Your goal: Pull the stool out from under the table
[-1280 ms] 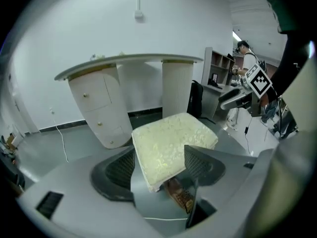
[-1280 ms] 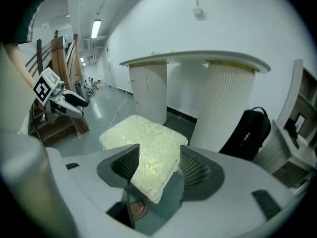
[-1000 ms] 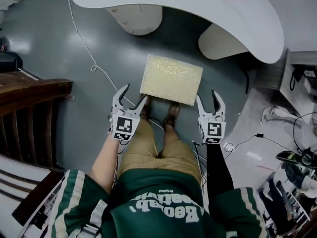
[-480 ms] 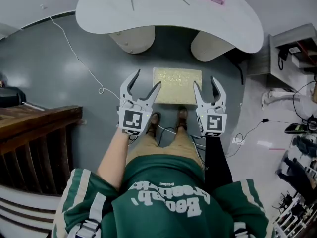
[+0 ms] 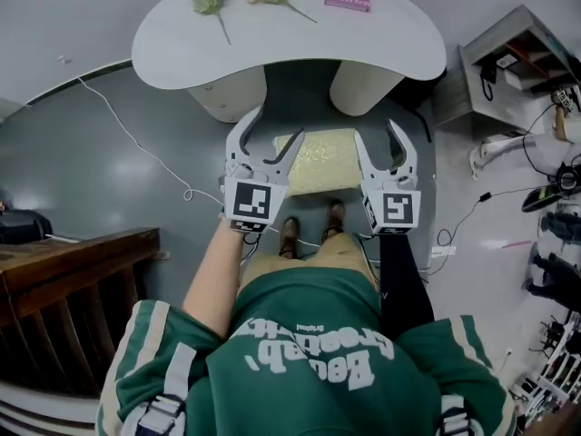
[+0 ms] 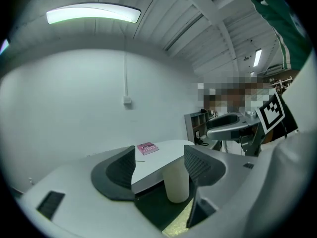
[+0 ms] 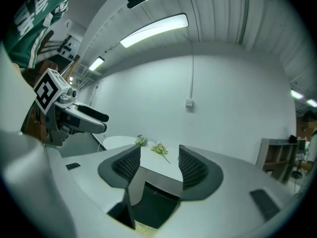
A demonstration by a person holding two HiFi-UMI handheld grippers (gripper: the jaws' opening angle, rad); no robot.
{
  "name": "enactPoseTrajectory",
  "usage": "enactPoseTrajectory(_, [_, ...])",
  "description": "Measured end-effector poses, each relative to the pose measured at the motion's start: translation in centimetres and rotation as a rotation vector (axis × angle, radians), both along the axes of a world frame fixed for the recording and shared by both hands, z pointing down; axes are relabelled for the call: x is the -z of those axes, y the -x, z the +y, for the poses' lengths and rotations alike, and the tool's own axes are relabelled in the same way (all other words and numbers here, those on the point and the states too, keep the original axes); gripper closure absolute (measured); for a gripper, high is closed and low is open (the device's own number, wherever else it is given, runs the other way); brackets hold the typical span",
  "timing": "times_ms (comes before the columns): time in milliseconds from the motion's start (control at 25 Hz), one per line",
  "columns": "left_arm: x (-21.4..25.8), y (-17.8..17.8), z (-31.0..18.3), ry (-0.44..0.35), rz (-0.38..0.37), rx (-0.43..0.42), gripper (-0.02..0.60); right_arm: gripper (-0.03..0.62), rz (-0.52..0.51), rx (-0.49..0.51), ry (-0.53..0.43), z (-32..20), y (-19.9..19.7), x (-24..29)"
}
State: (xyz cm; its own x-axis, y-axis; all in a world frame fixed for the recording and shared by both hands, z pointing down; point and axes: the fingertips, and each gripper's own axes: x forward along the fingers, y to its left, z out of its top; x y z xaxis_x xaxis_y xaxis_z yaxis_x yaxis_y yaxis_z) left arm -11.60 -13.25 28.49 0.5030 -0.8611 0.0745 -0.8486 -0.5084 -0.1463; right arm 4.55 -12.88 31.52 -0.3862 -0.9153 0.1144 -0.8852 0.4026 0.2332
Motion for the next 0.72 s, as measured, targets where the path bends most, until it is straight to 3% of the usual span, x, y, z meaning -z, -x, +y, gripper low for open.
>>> enactPoseTrajectory(520, [7.1,-1.1,0.7,-0.125,0.0,-0.045,0.249,0.353,0.006,-0.041,-0.11,2.2,0.2,7.1])
enactPoseTrajectory(720, [7.7,-0.4,0.7,-0.133,0.001,-0.04,0.249,0.358,0.009,-0.029,-0.127,2.3,1.1,7.9])
